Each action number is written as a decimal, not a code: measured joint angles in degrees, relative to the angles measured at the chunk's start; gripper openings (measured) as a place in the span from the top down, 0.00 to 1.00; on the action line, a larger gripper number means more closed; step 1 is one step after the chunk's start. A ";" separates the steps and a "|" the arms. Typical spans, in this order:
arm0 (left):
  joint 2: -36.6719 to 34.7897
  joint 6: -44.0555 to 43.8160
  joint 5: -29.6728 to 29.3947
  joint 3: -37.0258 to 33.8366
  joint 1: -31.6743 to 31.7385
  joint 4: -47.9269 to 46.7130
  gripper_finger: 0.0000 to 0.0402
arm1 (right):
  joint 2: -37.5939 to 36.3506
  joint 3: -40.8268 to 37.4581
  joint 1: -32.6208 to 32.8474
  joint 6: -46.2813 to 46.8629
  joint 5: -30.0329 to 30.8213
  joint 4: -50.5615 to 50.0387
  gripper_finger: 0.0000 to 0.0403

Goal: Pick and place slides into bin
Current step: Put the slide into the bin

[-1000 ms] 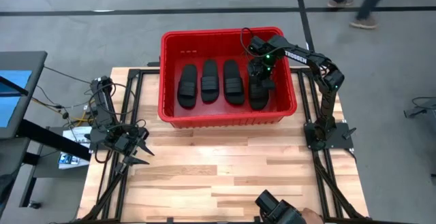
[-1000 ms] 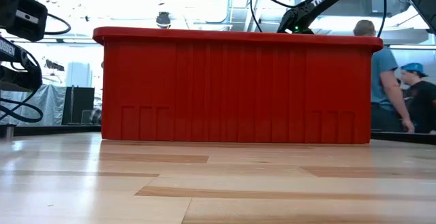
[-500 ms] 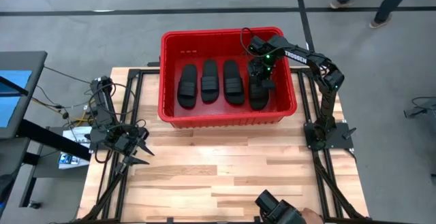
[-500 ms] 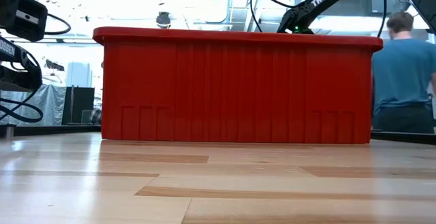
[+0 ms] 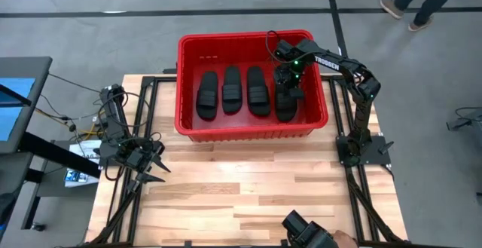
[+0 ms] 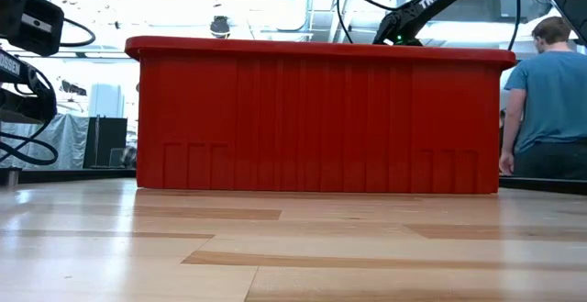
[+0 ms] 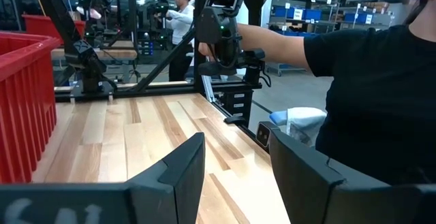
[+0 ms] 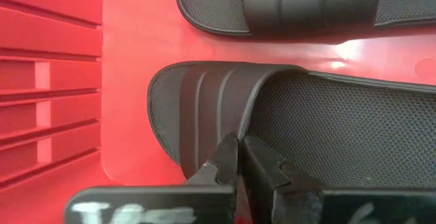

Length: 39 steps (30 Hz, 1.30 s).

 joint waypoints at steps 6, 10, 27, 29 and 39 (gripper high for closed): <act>-0.01 -0.15 0.00 0.00 0.00 0.00 0.61 | 0.00 0.00 0.00 0.00 0.00 0.00 1.00; 0.01 0.10 0.00 -0.01 0.00 0.00 0.61 | 0.00 -0.02 0.00 0.00 0.00 -0.20 1.00; -0.01 -0.24 0.00 -0.02 0.00 0.00 0.61 | 0.00 -0.26 0.00 0.04 0.00 -0.50 0.98; 0.00 -0.16 0.00 0.00 -0.01 0.00 0.61 | 0.00 -0.26 0.00 0.04 0.00 -0.39 0.98; 0.00 0.17 0.00 -0.01 -0.02 0.00 0.61 | 0.00 -0.26 0.00 1.68 0.16 0.70 0.96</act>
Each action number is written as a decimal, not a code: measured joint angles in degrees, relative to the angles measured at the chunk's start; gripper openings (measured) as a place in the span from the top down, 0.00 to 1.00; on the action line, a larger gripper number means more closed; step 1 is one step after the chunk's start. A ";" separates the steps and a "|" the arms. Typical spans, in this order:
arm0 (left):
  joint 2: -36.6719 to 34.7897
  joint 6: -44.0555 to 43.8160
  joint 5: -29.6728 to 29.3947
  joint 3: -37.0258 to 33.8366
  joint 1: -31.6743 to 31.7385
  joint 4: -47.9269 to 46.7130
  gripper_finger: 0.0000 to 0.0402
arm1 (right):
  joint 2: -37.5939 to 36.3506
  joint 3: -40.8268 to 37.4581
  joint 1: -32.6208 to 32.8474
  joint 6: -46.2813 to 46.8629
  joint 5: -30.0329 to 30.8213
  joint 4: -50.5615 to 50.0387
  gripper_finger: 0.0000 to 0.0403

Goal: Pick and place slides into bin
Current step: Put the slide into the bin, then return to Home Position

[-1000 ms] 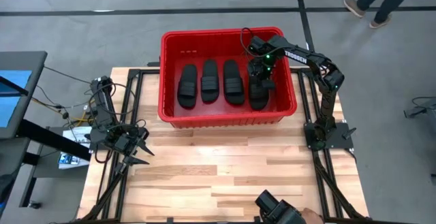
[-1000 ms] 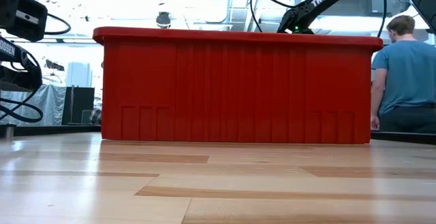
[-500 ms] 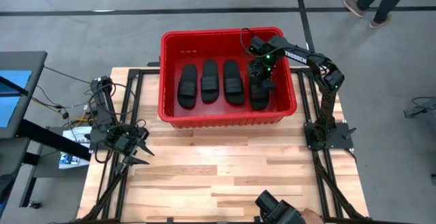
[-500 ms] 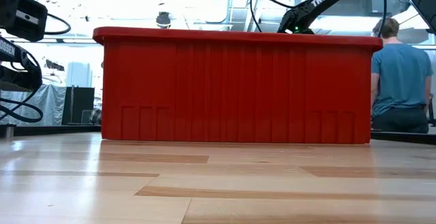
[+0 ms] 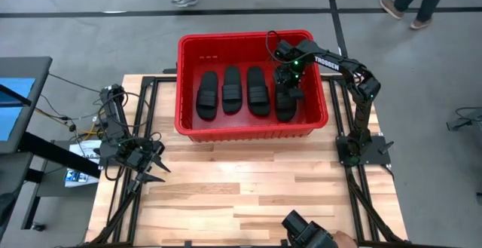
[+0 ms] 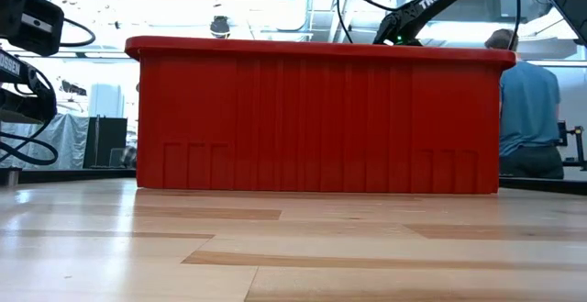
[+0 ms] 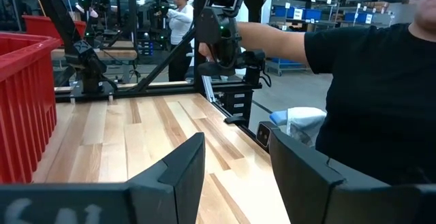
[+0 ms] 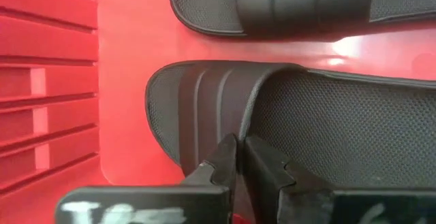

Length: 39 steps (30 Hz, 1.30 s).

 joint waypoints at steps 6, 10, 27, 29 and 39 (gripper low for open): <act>0.01 -0.27 -0.02 0.01 0.01 0.00 0.61 | 0.00 0.00 0.00 0.00 0.03 0.02 0.95; -0.01 -0.29 -0.01 0.01 0.00 0.00 0.61 | 0.00 0.00 0.00 1.11 0.05 0.02 0.95; 0.01 -0.24 -0.01 0.00 0.02 0.00 0.61 | 0.00 0.09 0.00 3.32 0.10 0.44 0.84; 0.01 -0.11 0.00 0.01 0.01 0.00 0.61 | 0.00 0.09 0.00 3.33 0.10 0.44 0.83; 0.00 -0.10 0.00 0.00 0.01 0.00 0.61 | 0.00 0.09 0.00 3.54 0.10 0.76 0.79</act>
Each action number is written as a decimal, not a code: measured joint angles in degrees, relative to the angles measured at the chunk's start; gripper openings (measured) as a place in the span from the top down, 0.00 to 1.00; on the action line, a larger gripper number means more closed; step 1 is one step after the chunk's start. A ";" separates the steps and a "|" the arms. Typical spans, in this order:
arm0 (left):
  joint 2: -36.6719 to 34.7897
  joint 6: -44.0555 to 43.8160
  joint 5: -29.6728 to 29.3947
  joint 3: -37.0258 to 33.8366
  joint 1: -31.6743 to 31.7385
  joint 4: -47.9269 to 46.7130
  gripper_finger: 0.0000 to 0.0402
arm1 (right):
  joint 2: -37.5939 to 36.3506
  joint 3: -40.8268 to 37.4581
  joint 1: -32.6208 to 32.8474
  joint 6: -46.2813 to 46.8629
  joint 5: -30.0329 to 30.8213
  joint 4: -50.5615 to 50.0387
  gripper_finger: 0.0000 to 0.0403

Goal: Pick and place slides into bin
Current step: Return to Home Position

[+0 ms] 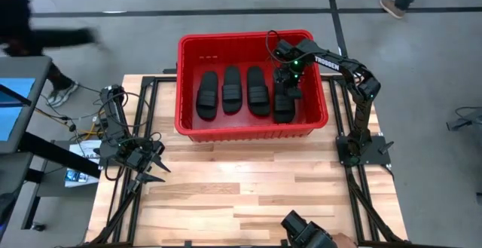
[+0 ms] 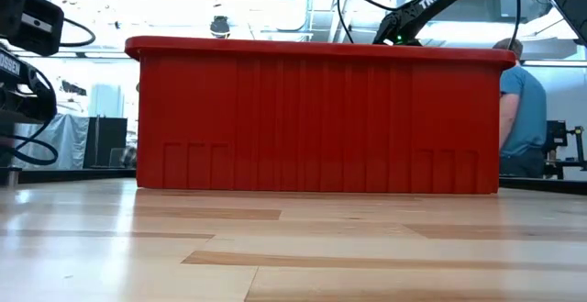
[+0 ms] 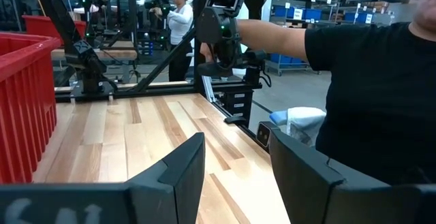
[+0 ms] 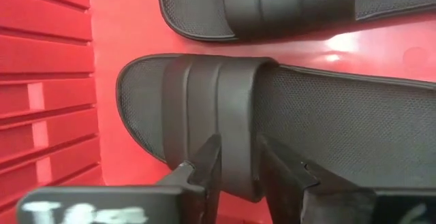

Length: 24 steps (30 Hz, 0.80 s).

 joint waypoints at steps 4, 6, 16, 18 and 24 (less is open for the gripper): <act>-0.01 0.37 0.00 0.01 0.00 0.00 0.61 | 0.00 0.00 0.00 0.21 0.00 0.35 0.77; -0.01 0.25 0.00 0.01 0.00 0.00 0.61 | 0.00 0.00 0.00 1.10 0.00 0.70 0.76; -0.01 -0.19 -0.02 -0.01 -0.01 0.00 0.61 | 0.00 0.00 0.00 3.41 1.87 1.91 0.64; 0.01 -0.11 0.00 0.01 0.01 0.00 0.61 | 0.00 0.00 0.00 3.39 1.92 2.14 0.60; -0.01 -0.21 0.00 0.01 0.00 0.00 0.61 | 0.00 0.00 0.00 3.32 4.95 2.85 0.52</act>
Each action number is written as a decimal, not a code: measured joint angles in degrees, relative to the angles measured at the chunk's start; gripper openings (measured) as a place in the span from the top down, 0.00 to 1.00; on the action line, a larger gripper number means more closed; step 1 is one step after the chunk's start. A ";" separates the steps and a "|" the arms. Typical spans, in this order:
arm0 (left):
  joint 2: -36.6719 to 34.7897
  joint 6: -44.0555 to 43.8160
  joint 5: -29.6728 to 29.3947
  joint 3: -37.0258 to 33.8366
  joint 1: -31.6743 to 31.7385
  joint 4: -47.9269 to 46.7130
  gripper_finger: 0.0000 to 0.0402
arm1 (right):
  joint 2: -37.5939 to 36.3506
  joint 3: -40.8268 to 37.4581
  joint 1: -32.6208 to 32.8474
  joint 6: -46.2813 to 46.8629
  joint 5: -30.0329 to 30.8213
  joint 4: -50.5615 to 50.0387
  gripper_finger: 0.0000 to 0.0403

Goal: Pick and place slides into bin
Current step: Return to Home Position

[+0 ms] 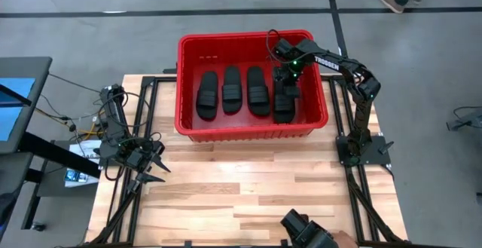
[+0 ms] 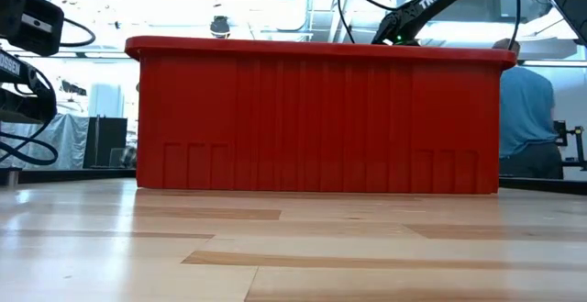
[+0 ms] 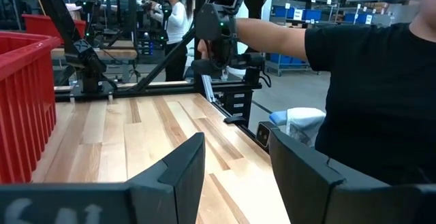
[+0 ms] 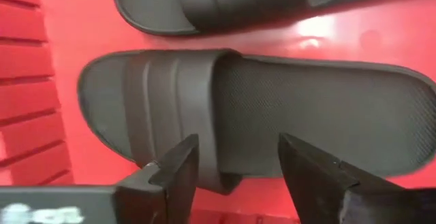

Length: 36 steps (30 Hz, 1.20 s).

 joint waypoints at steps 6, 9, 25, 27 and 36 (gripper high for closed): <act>0.02 0.39 0.00 -0.01 0.02 0.00 0.61 | 0.00 1.42 0.00 -0.84 1.30 -0.63 0.51; 0.00 0.00 -0.02 0.00 0.02 0.00 0.61 | 0.00 2.81 0.04 -0.98 1.30 -0.66 0.53; 0.02 0.05 0.00 -0.01 0.02 0.00 0.61 | -0.01 14.03 0.30 -0.84 5.20 -8.17 0.56; 0.02 0.02 0.00 -0.02 0.00 0.00 0.61 | -0.02 16.75 0.58 -0.46 7.02 -10.00 0.57; 0.02 0.03 -0.01 -0.01 0.01 0.00 0.61 | -0.68 32.61 2.90 5.80 9.03 -14.07 0.62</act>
